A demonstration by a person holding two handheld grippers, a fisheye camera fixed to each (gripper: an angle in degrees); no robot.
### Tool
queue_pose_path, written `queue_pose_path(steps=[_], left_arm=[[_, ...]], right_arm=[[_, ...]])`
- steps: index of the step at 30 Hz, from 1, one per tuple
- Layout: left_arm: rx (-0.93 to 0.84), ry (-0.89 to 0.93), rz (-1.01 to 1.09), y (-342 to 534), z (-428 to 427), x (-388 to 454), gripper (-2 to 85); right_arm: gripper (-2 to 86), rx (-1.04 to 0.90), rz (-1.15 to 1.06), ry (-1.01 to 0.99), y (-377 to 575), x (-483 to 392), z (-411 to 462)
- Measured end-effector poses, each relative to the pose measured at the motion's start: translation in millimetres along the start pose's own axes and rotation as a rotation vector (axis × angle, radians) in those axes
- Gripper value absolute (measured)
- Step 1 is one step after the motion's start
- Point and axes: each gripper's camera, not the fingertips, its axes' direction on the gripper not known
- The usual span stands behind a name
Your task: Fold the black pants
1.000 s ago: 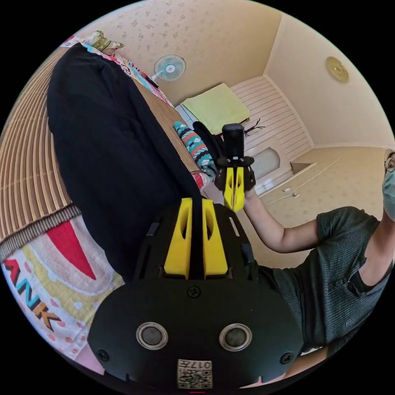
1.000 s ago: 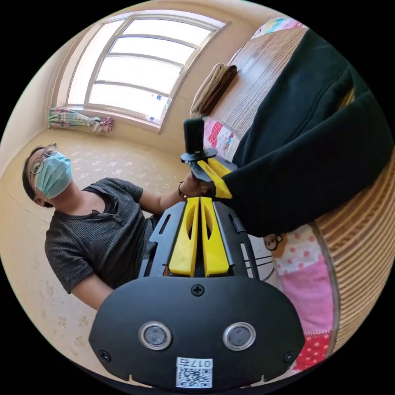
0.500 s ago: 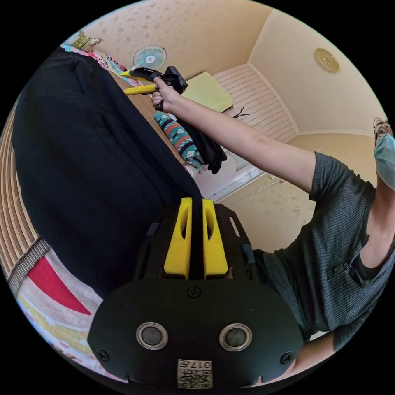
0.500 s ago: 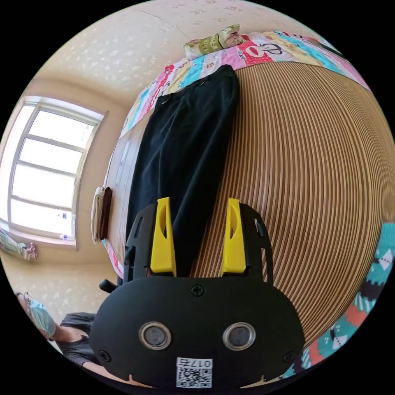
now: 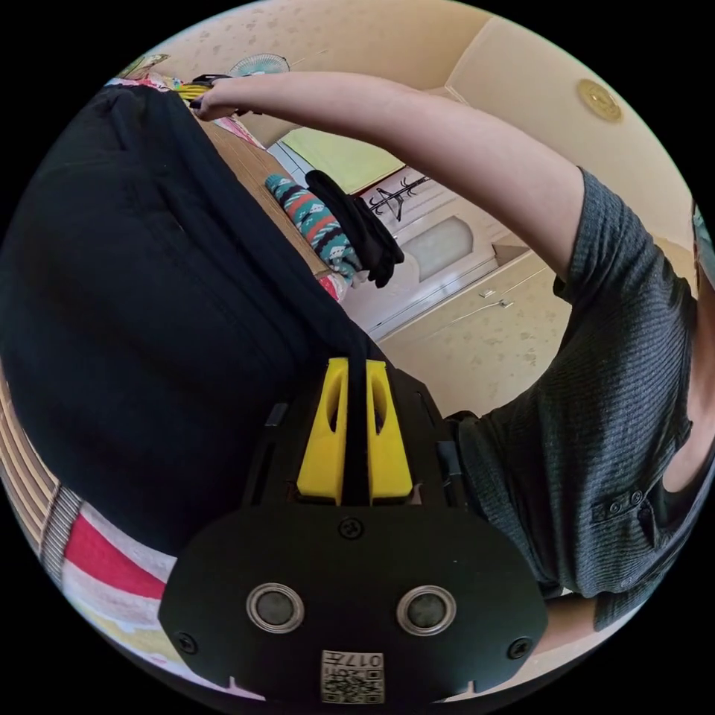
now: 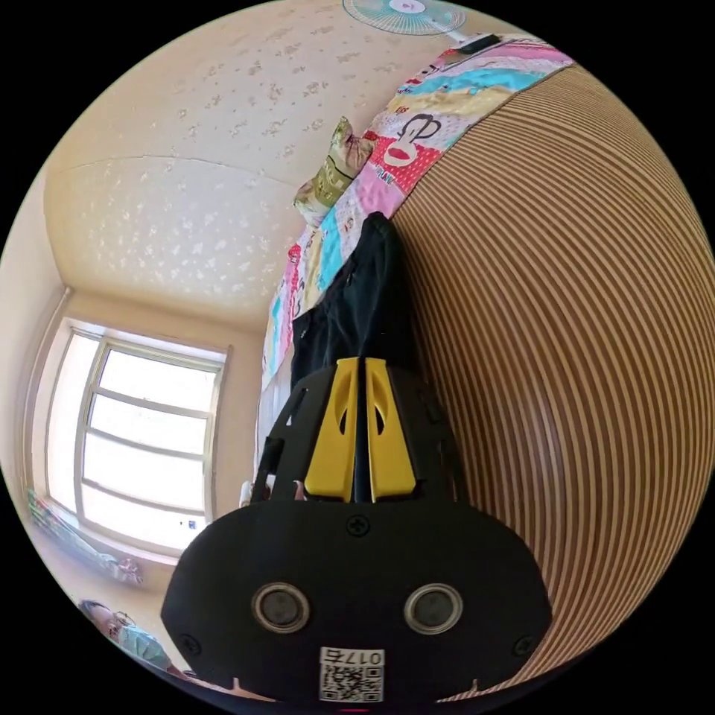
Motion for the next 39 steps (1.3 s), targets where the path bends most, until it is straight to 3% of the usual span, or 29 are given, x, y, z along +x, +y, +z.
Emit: queue_pose_path(steps=[3,8,13,18,24,30,35,39], left_arm=[[0.016,0.016,0.004,1,-2,3,4.2],[-0.015,0.011,0.047,4,-7,18,4.0],[-0.039,-0.021,0.066,14,-27,33,3.9],[-0.148,-0.185,0.088,29,-47,56,3.9],[-0.344,-0.137,0.004,38,-27,41,6.0],[-0.200,-0.034,-0.066,46,-53,27,9.4],[-0.049,-0.088,-0.095,53,-76,25,10.2],[0.099,-0.149,-0.130,62,-91,24,10.2]], right_arm=[[1.9,-0.036,-0.126,-0.031,-2,-29,13],[1.3,-0.175,-0.361,-0.327,9,-93,59],[1.3,-0.281,-0.384,-0.297,32,-132,118],[1.2,-0.315,-0.279,-0.388,59,-119,164],[0.6,-0.321,-0.214,-0.480,104,-93,176],[0.7,-0.425,-0.403,-0.314,167,-92,108],[1.5,-0.606,-0.646,-0.018,293,-76,18],[3.1,-0.659,-0.679,0.072,387,-49,-40]])
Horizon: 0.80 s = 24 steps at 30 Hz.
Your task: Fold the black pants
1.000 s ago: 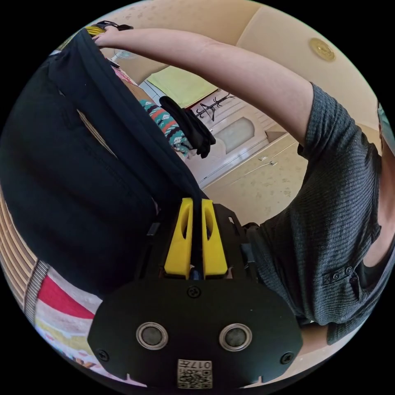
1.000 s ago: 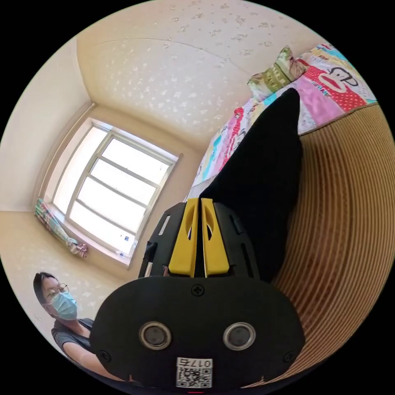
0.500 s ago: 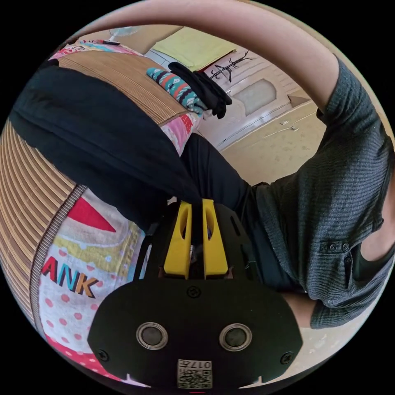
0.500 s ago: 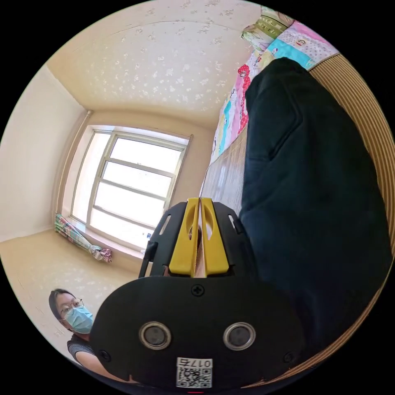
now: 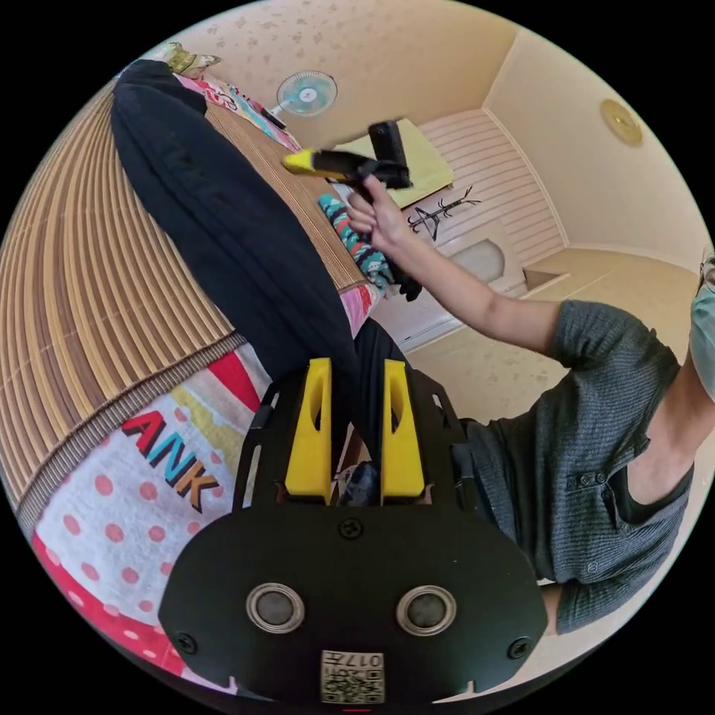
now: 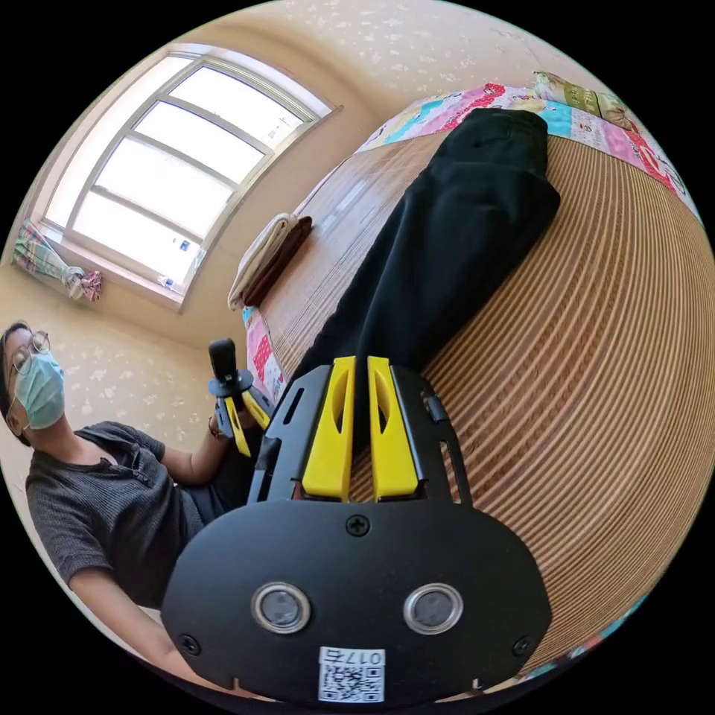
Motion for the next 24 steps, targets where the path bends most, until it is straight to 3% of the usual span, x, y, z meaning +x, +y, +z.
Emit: queue_pose_path(steps=[8,12,17,24], left_arm=[[0.115,-0.148,-0.028,10,15,7,5.4],[0.187,-0.219,0.082,30,3,36,4.0],[0.382,-0.291,0.040,72,-19,48,4.5],[0.289,-0.384,-0.136,77,13,36,4.3]], right_arm=[[7.2,0.038,0.098,0.012,166,-64,51],[7.9,0.062,0.104,0.057,196,-82,78],[9.0,0.090,0.096,0.044,216,-99,118],[8.1,0.147,0.143,0.104,235,-115,145]])
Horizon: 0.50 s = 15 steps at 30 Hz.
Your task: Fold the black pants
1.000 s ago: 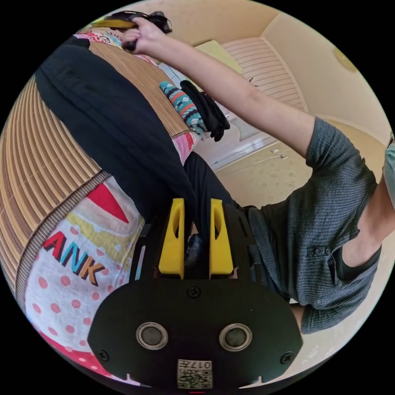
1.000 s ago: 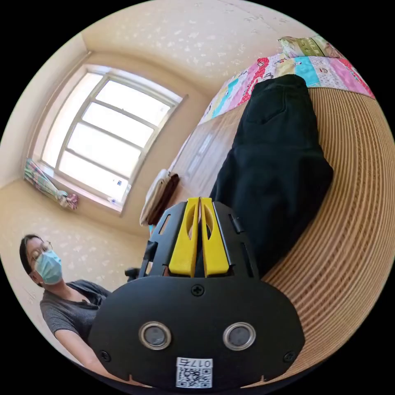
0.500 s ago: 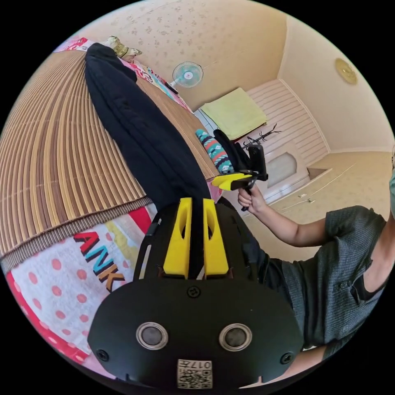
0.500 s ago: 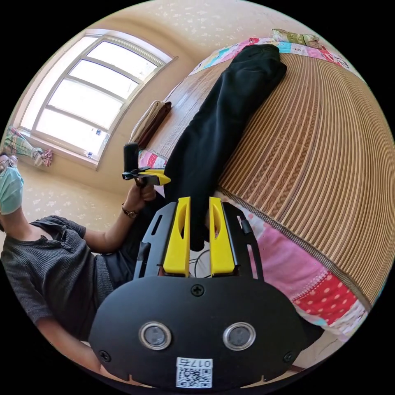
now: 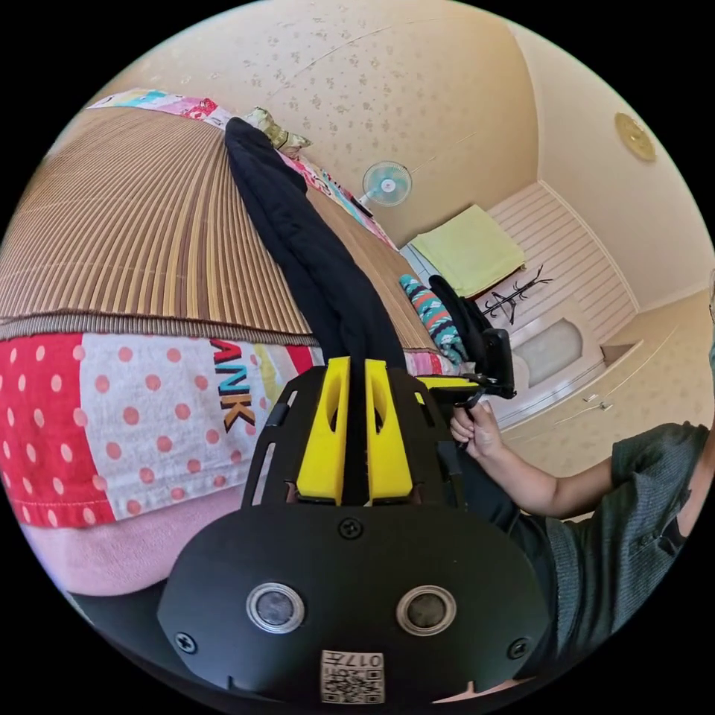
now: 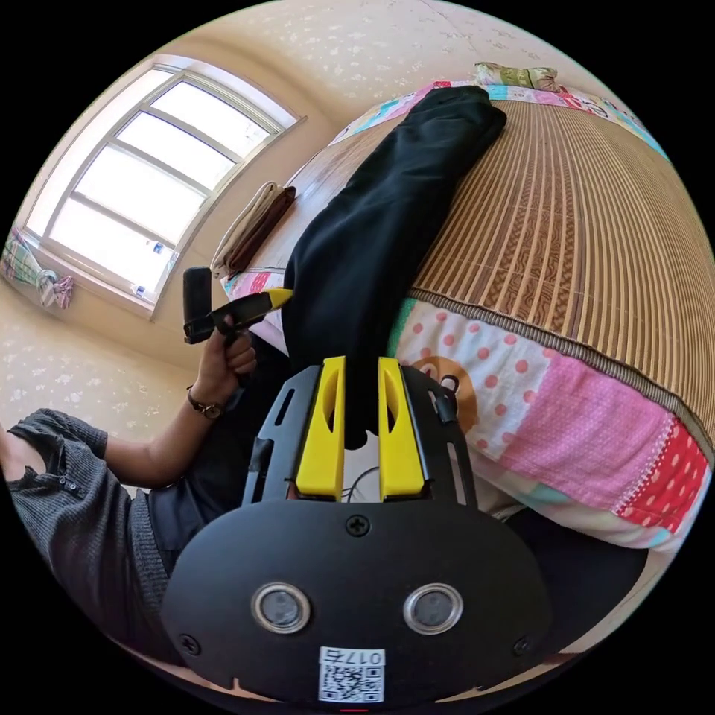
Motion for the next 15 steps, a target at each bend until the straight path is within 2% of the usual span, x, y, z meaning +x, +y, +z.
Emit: queue_pose_path(steps=[3,11,15], left_arm=[[-0.005,-0.060,0.002,7,5,15,4.1],[-0.029,-0.252,0.008,31,20,56,4.5],[-0.067,-0.188,-0.021,42,26,60,4.6]], right_arm=[[8.5,0.077,-0.007,0.005,20,-7,1],[7.0,0.051,-0.100,0.055,47,-22,27],[6.5,0.071,-0.131,0.091,62,-31,29]])
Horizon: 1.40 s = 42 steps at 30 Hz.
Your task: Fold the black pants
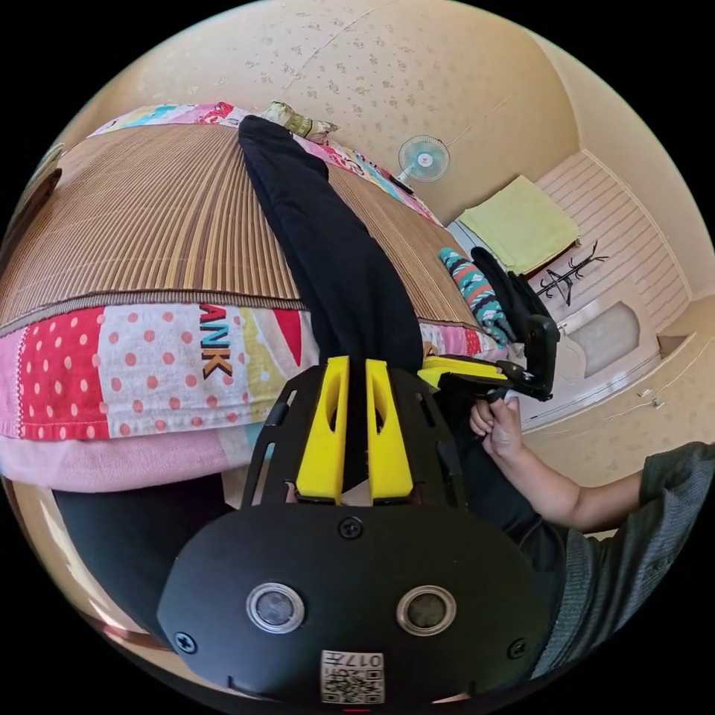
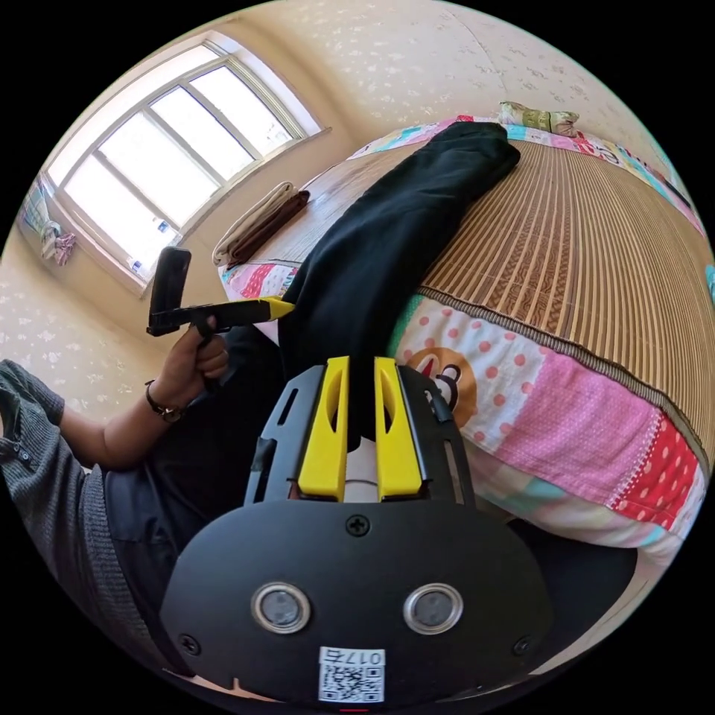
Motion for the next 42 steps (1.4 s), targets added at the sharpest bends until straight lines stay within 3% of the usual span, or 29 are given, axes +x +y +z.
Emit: queue_pose_path(steps=[6,15,19,21,27,33,42], left_arm=[[-0.016,-0.090,0.033,25,4,16,3.6],[-0.026,-0.166,0.104,48,35,38,2.5],[0.019,-0.195,0.133,62,30,50,2.4],[0.045,-0.201,0.163,72,29,58,2.9],[-0.012,-0.324,0.168,79,47,69,1.5],[-0.003,-0.293,0.154,89,46,65,1.1],[-0.001,-0.316,0.168,101,46,70,2.7]], right_arm=[[7.6,0.093,0.009,0.024,26,-11,-7],[4.8,-0.079,-0.028,-0.020,21,-19,42],[3.0,0.048,-0.118,-0.123,34,-24,13],[2.7,0.094,-0.112,-0.083,43,-26,2],[3.7,-0.030,-0.043,-0.035,37,-16,25],[9.8,-0.101,0.012,0.024,32,2,29],[17.0,-0.271,0.103,-0.148,22,39,69]])
